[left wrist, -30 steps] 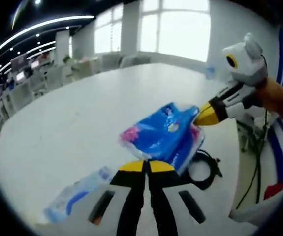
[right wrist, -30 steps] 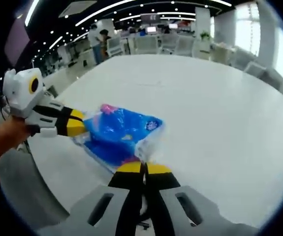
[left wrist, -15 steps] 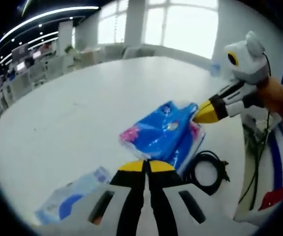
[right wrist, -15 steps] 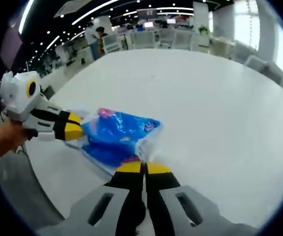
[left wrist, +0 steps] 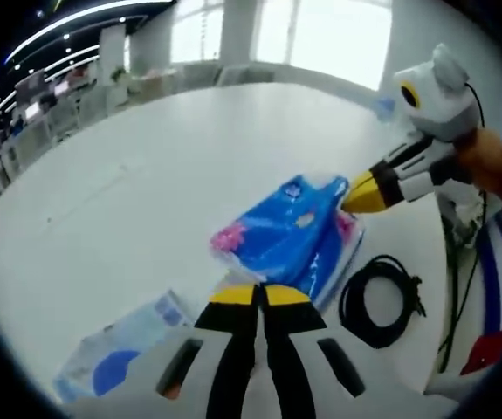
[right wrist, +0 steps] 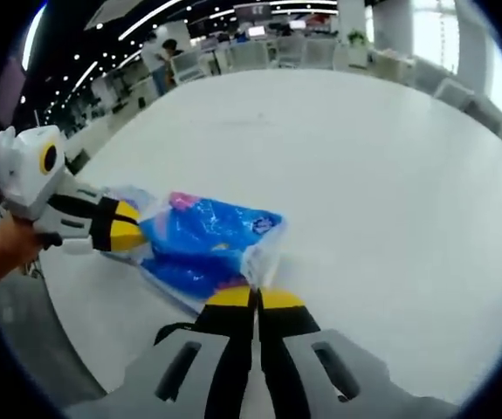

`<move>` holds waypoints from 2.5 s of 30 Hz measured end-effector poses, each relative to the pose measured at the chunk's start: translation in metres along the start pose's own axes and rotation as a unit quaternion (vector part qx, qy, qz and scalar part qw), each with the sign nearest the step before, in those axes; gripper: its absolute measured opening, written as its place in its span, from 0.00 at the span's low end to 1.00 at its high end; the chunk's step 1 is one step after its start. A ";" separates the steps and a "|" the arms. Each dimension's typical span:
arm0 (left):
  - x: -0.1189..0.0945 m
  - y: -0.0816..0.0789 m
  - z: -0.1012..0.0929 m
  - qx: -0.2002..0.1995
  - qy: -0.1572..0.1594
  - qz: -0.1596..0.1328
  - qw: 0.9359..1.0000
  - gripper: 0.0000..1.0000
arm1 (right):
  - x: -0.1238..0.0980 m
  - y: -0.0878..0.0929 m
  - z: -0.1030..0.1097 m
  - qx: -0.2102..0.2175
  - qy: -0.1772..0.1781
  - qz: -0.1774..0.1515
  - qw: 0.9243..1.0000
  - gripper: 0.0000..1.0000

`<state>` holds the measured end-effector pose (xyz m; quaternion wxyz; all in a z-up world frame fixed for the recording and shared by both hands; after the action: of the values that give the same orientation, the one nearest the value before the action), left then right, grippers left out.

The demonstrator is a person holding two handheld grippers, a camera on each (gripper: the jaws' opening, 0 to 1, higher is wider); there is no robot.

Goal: Arrange the tabletop items into an orderly group along one side of the table until the central work area is clear of visible clutter.

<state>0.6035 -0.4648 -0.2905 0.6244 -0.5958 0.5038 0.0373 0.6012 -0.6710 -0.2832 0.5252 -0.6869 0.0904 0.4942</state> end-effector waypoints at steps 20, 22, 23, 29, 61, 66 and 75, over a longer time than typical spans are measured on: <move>0.015 0.013 0.005 0.012 -0.015 0.027 0.999 0.00 | 0.022 0.009 -0.004 0.001 -0.003 0.013 1.000 0.02; 0.017 0.013 0.006 0.011 -0.017 0.026 0.999 0.00 | 0.023 0.011 -0.004 0.006 -0.004 0.013 1.000 0.02; 0.017 0.013 0.007 0.011 -0.018 0.027 0.999 0.00 | 0.024 0.011 -0.004 0.007 -0.004 0.013 1.000 0.02; 0.020 0.013 0.008 0.013 -0.020 0.027 0.999 0.00 | 0.027 0.013 -0.005 0.012 -0.005 0.011 1.000 0.02; 0.010 0.004 0.011 0.017 -0.031 0.015 0.999 0.17 | 0.019 0.005 -0.009 0.024 0.001 -0.016 1.000 0.13; 0.004 0.002 0.009 0.018 -0.039 0.008 0.999 0.28 | 0.014 0.004 -0.008 0.012 0.005 -0.019 1.000 0.19; -0.003 -0.003 0.005 0.019 -0.035 -0.003 0.999 0.42 | 0.009 0.004 -0.005 -0.008 0.012 -0.026 1.000 0.51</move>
<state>0.6074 -0.4600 -0.2877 0.6533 -0.5837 0.4800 0.0464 0.6057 -0.6733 -0.2925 0.5314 -0.6992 0.0745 0.4725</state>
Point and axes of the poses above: the point that each gripper's makers call its tool centre point, and the gripper's own axes: x roughly forward along the fingers, z roughly to its left, y roughly out of its underside, the point moved 9 cm from there along -x, roughly backward along the fingers, and after that the axes turned 9 degrees about -x, right-handed, at the moved point
